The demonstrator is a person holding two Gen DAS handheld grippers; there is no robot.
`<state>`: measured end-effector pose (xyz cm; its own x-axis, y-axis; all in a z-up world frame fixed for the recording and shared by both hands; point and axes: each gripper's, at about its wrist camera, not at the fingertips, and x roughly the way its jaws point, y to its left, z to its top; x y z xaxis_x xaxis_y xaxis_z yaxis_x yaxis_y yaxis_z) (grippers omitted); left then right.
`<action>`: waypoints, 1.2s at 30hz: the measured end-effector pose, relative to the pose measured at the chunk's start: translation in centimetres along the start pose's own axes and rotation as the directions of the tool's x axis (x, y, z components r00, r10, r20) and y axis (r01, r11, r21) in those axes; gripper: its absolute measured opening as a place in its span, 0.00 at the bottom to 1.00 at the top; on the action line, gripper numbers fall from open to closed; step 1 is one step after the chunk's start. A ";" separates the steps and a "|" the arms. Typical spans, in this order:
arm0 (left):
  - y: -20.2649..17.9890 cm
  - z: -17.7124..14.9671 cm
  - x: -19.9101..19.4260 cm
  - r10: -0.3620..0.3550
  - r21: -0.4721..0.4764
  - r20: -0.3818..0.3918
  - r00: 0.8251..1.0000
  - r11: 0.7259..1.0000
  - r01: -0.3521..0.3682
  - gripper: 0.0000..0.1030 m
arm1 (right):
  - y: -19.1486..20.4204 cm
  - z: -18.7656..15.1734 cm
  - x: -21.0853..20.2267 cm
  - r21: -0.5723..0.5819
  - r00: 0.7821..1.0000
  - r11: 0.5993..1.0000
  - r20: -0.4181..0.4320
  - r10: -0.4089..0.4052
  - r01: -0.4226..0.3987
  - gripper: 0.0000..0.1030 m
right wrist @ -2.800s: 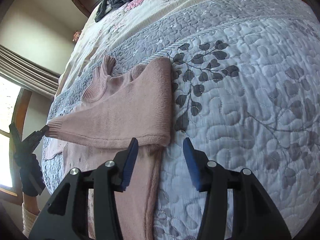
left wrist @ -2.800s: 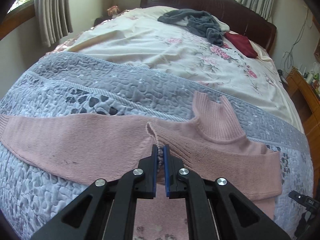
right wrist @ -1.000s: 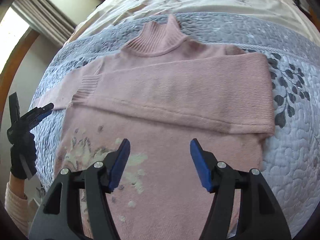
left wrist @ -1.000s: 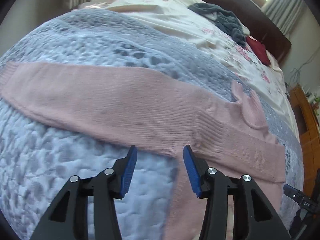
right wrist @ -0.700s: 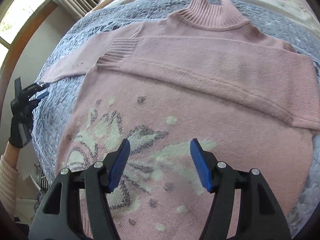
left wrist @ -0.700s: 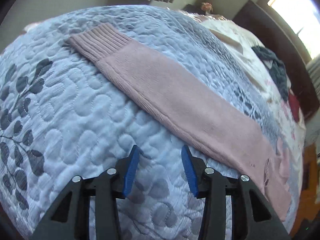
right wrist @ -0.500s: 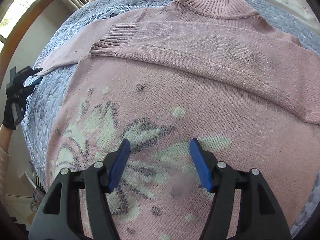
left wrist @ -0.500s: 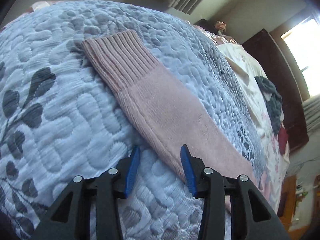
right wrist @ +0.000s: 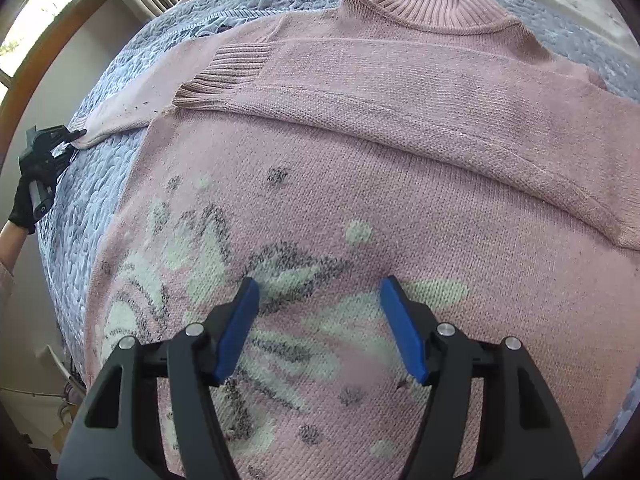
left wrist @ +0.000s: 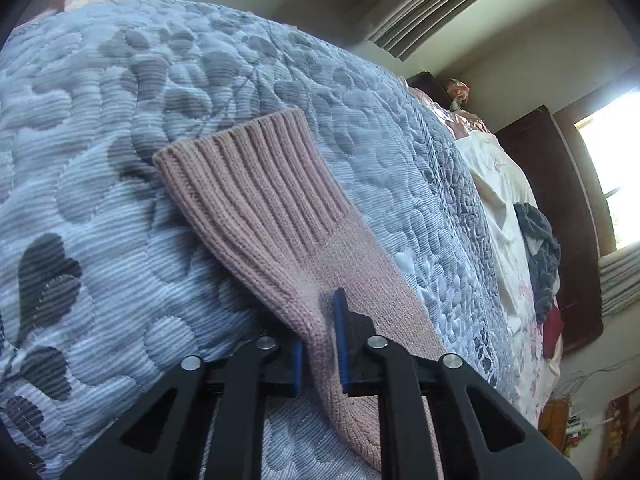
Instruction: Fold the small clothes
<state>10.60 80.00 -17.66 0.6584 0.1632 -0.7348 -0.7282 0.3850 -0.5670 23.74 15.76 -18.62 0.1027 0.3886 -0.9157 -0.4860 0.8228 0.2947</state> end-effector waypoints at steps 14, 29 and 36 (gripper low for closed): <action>-10.9 -6.9 -3.6 -0.102 0.275 -0.010 0.995 0.956 0.101 0.06 | -0.8 -1.9 -4.1 -0.022 0.998 0.999 0.047 -0.032 0.033 0.61; -27.4 -24.3 -3.5 -0.314 0.488 -0.236 0.919 0.780 0.392 0.05 | -7.3 -4.7 -7.7 0.109 0.994 0.994 0.107 -0.018 0.006 0.61; -28.7 -29.9 -1.1 -0.271 0.493 -0.320 0.908 0.770 0.404 0.05 | -9.1 -4.7 -8.0 0.138 0.992 0.990 0.121 -0.017 0.000 0.61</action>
<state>25.11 41.60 -11.73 0.7342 -0.2467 -0.6325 -0.2012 0.8107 -0.5497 23.27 3.24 -15.28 0.2153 0.4224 -0.8804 -0.3616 0.8720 0.3300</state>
